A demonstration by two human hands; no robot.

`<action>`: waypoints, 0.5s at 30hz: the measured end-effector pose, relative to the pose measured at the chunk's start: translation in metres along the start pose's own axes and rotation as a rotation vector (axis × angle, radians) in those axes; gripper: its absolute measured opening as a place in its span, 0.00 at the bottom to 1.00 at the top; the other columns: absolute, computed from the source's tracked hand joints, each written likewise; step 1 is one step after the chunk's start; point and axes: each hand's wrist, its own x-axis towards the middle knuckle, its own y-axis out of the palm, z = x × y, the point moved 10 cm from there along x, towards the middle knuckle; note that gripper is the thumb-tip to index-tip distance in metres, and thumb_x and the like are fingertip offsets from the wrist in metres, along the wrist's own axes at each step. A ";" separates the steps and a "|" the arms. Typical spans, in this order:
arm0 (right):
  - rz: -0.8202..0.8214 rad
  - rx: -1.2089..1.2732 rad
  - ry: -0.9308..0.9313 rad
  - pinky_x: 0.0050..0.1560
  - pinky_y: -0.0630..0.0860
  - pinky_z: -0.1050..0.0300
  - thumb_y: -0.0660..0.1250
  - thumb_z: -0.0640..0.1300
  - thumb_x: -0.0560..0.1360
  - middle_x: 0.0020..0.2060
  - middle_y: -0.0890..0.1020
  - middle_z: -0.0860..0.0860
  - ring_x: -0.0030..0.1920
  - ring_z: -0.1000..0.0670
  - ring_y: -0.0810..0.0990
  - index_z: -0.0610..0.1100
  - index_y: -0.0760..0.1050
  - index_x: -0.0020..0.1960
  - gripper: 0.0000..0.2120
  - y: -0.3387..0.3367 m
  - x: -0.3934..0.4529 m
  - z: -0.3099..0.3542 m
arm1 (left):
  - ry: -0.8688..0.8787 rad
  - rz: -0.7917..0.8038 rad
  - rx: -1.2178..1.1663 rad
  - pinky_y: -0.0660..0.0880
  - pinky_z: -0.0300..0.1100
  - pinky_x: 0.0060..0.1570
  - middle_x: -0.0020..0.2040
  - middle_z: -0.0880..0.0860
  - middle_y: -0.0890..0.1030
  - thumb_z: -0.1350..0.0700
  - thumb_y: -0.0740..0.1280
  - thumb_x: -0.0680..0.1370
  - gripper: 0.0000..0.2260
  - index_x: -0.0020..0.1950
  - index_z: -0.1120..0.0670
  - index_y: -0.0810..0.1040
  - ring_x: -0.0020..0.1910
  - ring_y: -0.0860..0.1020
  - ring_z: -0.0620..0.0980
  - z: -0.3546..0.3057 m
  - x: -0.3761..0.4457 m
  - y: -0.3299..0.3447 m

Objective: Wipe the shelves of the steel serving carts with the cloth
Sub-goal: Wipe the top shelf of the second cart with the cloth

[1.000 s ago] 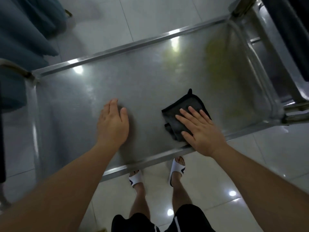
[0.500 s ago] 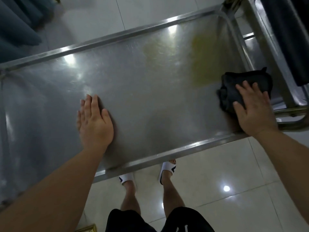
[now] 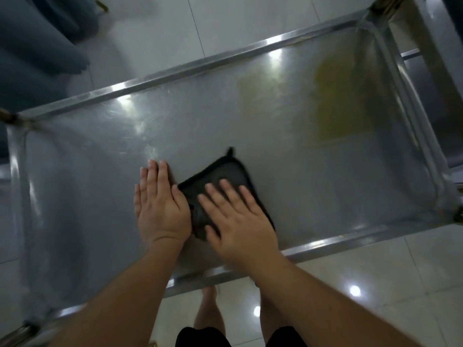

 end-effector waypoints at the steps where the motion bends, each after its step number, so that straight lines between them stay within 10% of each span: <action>1: 0.053 -0.035 -0.113 0.80 0.52 0.42 0.57 0.59 0.81 0.82 0.60 0.53 0.83 0.49 0.51 0.53 0.62 0.82 0.30 0.004 0.012 0.008 | -0.003 0.003 -0.009 0.46 0.48 0.83 0.86 0.49 0.57 0.50 0.51 0.84 0.28 0.86 0.50 0.59 0.85 0.51 0.48 0.000 0.000 0.001; 5: 0.115 -0.111 -0.263 0.82 0.47 0.47 0.57 0.60 0.80 0.82 0.59 0.55 0.83 0.51 0.52 0.55 0.61 0.82 0.32 -0.015 0.048 -0.044 | 0.003 0.022 0.001 0.45 0.49 0.83 0.86 0.49 0.56 0.50 0.51 0.84 0.28 0.86 0.49 0.58 0.85 0.50 0.48 -0.001 0.000 0.003; 15: -0.115 -0.103 0.494 0.80 0.52 0.40 0.51 0.60 0.79 0.81 0.62 0.47 0.81 0.42 0.57 0.48 0.62 0.81 0.34 -0.132 0.032 -0.326 | 0.012 0.042 0.027 0.47 0.52 0.83 0.86 0.50 0.55 0.48 0.51 0.83 0.29 0.86 0.50 0.57 0.85 0.50 0.49 0.000 0.002 0.004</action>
